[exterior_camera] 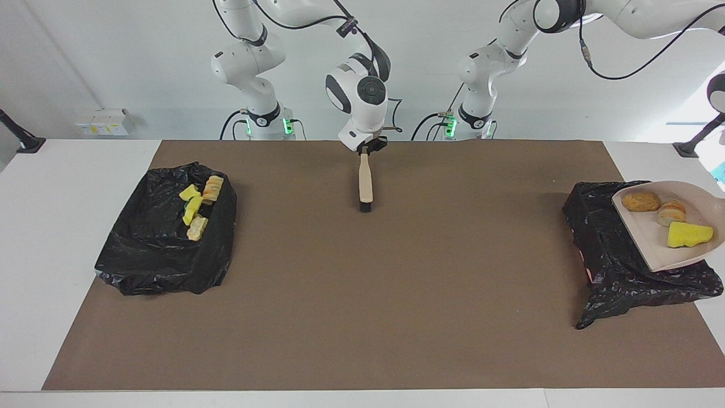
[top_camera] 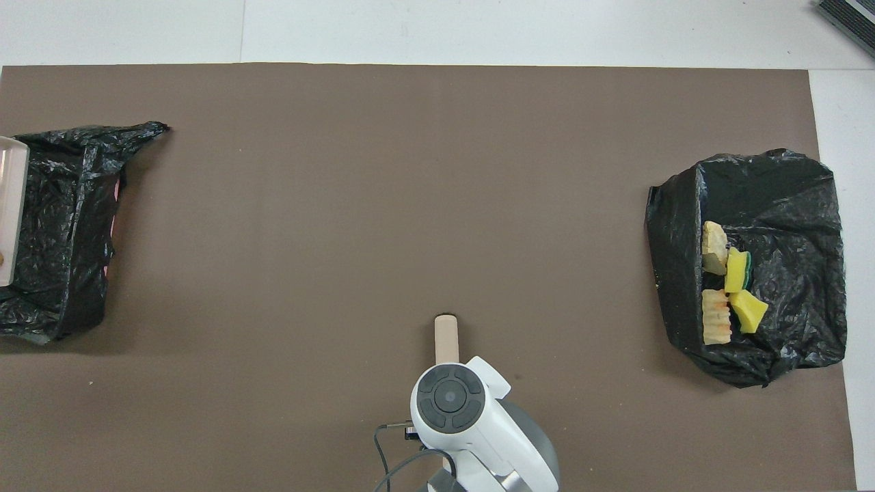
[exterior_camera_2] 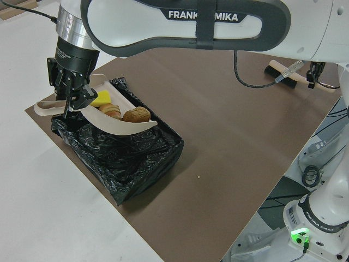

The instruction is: Sweep and dump trash in bin

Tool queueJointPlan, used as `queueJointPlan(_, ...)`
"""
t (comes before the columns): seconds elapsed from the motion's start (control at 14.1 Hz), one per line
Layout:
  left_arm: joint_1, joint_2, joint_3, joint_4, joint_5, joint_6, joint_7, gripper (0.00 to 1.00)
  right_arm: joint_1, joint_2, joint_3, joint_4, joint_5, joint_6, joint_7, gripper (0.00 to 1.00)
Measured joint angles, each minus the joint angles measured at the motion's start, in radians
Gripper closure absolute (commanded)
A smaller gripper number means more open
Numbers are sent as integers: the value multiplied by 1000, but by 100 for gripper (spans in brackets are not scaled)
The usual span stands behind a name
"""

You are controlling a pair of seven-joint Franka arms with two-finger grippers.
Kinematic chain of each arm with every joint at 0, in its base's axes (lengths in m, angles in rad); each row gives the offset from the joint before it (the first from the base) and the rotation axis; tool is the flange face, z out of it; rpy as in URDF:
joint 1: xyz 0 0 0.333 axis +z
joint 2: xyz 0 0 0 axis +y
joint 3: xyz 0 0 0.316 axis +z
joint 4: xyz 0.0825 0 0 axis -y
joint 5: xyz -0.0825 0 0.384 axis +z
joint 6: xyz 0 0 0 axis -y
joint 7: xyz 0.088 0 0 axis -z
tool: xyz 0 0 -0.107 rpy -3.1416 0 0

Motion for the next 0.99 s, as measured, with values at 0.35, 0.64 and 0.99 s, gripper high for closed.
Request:
queueJointPlan(0.35,-30,-94,-5,-180,357,115,-203,100,-35,0,-1,27,0,21,-5,0)
queueJointPlan(0.64,-44,-135,-6,-203,548,117,-273,100,-172,-1,-8,109,-16,22,-97,0)
queueJointPlan(0.99,-57,-187,-4,-207,639,107,-302,100,-343,-1,-13,219,-187,25,-182,0)
